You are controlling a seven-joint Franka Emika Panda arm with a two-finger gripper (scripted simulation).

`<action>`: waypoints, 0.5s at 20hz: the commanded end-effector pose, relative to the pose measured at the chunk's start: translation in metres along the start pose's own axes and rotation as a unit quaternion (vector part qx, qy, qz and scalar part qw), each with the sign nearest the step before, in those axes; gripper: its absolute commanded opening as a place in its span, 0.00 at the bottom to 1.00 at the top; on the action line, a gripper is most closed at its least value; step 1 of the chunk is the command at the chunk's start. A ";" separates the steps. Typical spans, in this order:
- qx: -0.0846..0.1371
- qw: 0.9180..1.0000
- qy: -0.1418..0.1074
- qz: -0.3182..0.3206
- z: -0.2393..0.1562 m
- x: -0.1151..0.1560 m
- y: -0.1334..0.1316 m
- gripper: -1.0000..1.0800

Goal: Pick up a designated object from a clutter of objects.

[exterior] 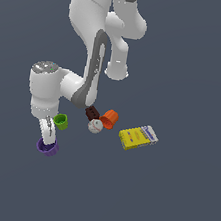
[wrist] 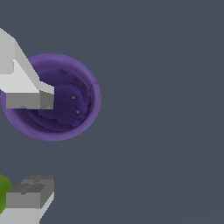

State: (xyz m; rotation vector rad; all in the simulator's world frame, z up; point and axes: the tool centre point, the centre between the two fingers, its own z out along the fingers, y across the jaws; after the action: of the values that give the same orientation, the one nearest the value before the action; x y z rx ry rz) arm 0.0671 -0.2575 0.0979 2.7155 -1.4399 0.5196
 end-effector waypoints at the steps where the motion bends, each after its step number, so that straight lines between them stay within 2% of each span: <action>1: 0.000 1.000 0.000 0.000 0.002 0.000 0.000 0.62; 10: 0.000 1.000 0.001 0.002 0.026 0.000 0.001 0.62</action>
State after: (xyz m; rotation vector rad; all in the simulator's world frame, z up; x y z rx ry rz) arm 0.0725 -0.2618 0.0762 2.7132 -1.4442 0.5213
